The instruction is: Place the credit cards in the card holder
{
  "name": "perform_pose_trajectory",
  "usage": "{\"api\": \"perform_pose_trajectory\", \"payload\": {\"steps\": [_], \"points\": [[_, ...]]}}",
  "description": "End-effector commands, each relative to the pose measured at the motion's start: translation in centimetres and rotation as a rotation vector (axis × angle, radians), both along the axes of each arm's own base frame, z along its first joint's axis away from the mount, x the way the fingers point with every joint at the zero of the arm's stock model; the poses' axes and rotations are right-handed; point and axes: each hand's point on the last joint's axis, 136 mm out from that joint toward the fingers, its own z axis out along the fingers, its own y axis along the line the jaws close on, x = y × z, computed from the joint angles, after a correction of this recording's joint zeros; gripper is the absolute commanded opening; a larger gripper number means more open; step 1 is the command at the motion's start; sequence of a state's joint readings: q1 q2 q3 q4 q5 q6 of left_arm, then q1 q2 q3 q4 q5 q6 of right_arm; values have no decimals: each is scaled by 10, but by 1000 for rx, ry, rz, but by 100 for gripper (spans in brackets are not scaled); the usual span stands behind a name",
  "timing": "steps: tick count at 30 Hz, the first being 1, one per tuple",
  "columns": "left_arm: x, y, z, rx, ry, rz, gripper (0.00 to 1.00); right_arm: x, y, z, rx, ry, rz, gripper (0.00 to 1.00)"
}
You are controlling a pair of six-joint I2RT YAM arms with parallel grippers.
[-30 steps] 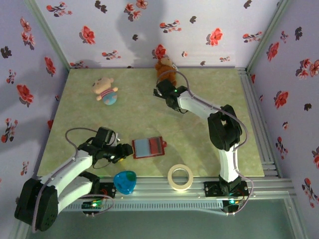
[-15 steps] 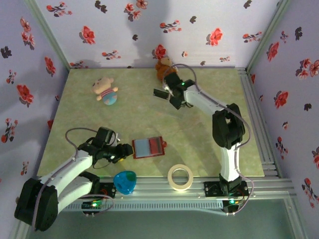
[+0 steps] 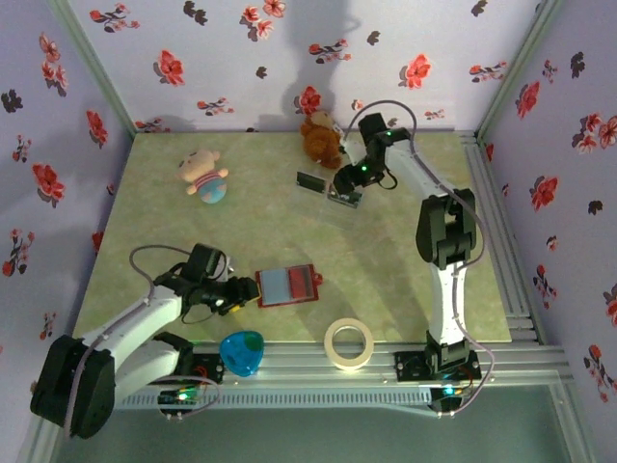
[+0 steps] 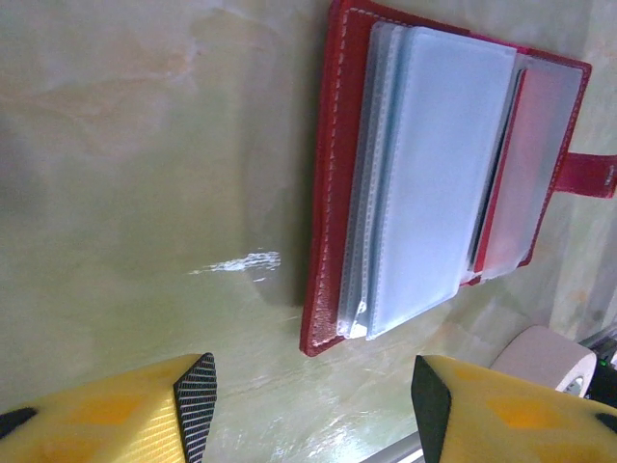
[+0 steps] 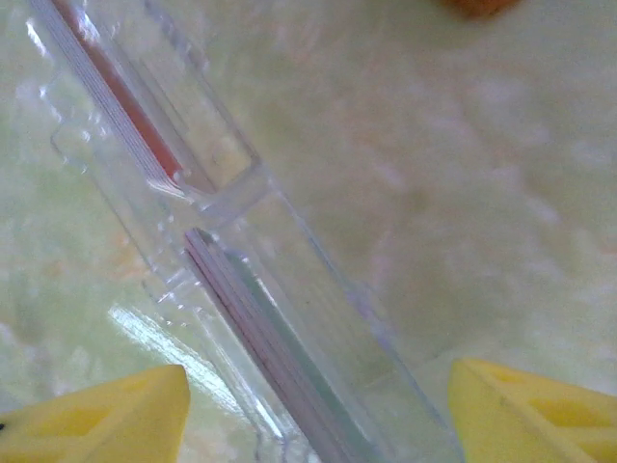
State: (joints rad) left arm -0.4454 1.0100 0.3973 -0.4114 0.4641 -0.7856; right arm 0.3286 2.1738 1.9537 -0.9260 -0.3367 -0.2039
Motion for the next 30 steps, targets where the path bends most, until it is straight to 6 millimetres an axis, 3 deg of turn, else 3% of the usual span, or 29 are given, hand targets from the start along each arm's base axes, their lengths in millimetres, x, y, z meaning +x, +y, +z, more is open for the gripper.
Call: {"api": "perform_pose_trajectory", "payload": {"steps": [1, 7, 12, 14, 19, 26, 30], "points": [[5, -7, 9, -23, -18, -21, 59, -37, 19, 2, 111, 140, 26, 71], [4, -8, 8, -23, -18, -27, 59, -83, 42, 22, 235, 165, 80, 72], [5, -9, 6, -32, -21, -19, 59, -103, 49, 31, 219, 132, 91, 76], [5, -10, 6, -33, -17, -24, 59, -101, 48, 28, 160, 92, 91, 77], [4, -12, 5, -43, -21, -20, 59, -80, 39, 13, -192, -142, 52, 81], [2, -12, 4, -45, -26, -11, 59, -76, 36, -8, -432, -211, 65, 83], [0, -11, 4, -32, -17, -25, 60, -71, 28, -4, -569, -317, 72, 81]]}}
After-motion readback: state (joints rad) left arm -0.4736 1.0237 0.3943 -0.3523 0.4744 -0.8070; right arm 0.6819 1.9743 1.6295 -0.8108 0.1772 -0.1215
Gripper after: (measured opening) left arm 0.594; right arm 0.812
